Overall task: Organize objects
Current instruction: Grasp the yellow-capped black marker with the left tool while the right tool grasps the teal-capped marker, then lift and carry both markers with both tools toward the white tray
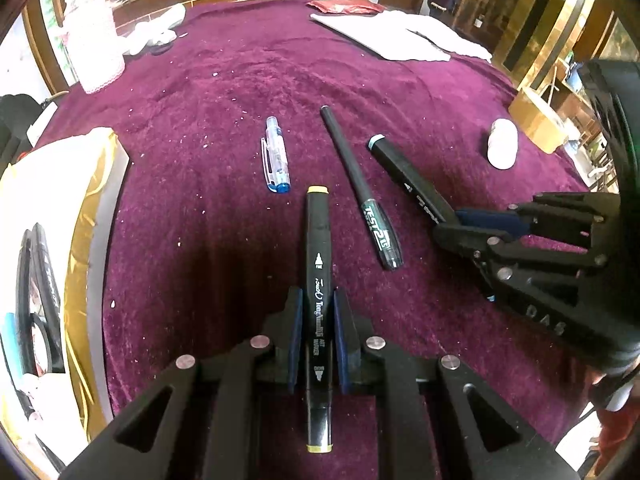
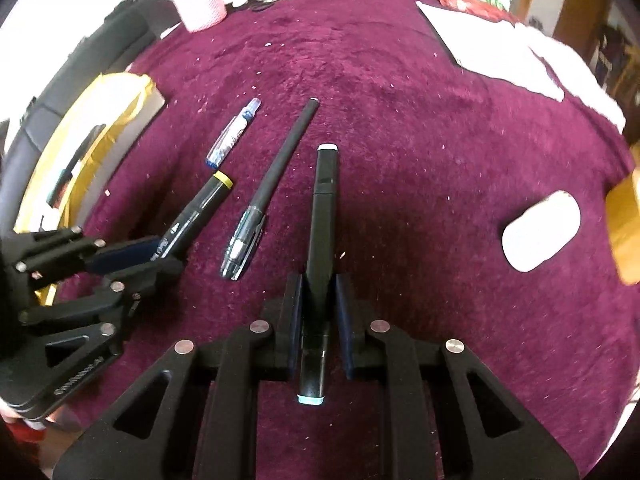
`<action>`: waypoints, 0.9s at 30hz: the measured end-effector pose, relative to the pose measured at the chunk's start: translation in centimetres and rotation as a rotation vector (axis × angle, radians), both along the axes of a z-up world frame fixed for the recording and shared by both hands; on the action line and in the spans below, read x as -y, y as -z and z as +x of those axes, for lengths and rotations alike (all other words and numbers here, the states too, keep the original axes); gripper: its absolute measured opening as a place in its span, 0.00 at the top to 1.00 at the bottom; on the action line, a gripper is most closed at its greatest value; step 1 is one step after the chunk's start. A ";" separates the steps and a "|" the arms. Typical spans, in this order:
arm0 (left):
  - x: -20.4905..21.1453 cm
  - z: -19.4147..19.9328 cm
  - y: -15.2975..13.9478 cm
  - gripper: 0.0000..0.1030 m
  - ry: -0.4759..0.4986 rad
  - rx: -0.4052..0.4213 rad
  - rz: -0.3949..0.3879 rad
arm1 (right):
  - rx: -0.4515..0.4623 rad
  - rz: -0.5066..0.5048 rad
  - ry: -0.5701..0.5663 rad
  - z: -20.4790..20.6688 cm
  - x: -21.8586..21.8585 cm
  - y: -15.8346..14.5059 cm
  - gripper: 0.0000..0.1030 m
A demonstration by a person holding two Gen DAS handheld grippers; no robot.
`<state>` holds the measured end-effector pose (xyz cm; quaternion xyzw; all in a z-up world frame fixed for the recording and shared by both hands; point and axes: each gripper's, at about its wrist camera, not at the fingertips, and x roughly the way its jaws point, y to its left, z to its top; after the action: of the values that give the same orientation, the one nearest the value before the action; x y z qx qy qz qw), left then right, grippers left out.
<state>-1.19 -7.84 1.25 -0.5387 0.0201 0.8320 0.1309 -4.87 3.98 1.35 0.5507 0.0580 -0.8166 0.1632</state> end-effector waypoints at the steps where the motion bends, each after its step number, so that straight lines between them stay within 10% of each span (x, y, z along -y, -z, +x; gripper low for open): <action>1: 0.1 0.1 0.0 0.87 -0.003 -0.001 0.005 | -0.012 0.016 -0.006 0.0 0.2 0.0 0.85; 27: 3.4 2.2 -4.2 0.87 -0.056 -0.095 0.100 | -0.140 0.043 -0.010 2.2 1.8 -2.6 0.86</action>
<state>1.01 -11.29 5.48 -0.4917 -0.0304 0.8599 0.1334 -2.66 2.14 3.94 0.4953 0.0896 -0.8508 0.1511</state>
